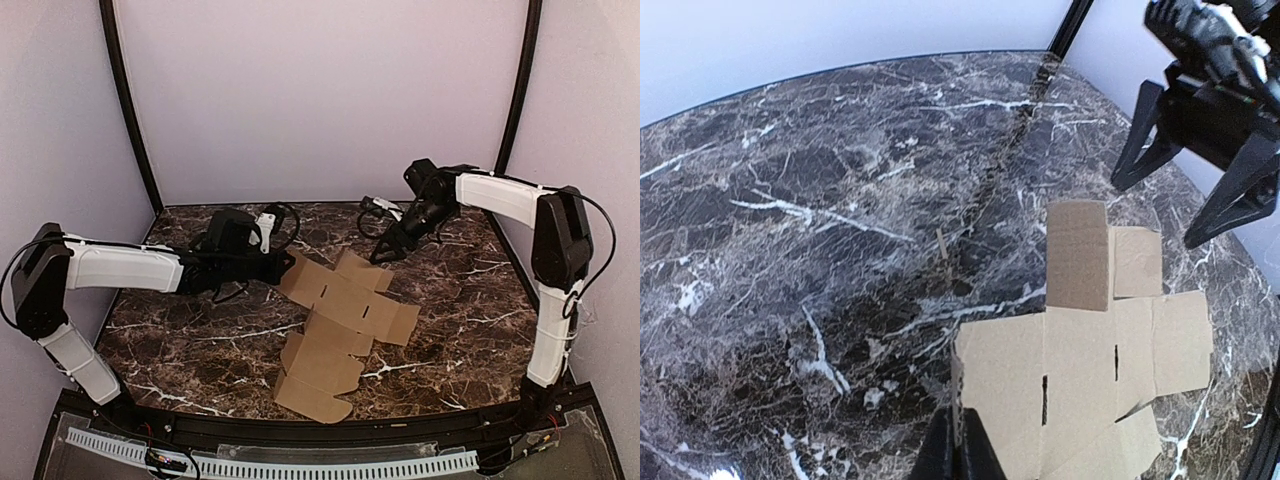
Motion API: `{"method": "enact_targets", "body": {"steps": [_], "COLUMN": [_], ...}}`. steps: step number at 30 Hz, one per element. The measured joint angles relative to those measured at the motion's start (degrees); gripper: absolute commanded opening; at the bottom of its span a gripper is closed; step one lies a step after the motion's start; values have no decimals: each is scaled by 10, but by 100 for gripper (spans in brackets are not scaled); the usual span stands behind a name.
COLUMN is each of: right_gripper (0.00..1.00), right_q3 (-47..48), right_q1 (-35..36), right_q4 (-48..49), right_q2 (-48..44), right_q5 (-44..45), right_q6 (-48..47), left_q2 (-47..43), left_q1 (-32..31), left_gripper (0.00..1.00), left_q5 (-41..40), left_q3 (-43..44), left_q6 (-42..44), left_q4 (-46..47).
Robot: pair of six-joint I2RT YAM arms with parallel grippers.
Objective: Fold the paper box
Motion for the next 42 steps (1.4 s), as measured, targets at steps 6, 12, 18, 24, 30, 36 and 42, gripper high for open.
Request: {"method": "enact_targets", "body": {"steps": [6,12,18,24,30,36,42], "right_gripper": [64,56,38,18,16,40,65], "right_q3": [37,39,51,56,51,34,37], "right_q1": [0,0,0,2,7,26,29], "right_q4": [-33,-51,-57,-65,-62,-58,-37], "right_q2": [43,55,55,59,55,30,7], "right_q5": [-14,-28,-42,-47,-42,-30,1], "right_q6": [-20,-26,-31,-24,-14,-10,-28], "left_q2": [-14,-15,-15,-15,-15,-13,-12], "left_q1": [-3,-3,-3,-3,-3,-3,-3], "left_gripper": [1,1,1,1,1,1,1], "left_q5": [8,14,16,13,3,0,19], "left_q3": [-16,-23,-25,-28,-34,-44,-58], "left_q6": [6,14,16,16,15,13,20], "left_q4": [41,49,59,63,72,89,115]}}
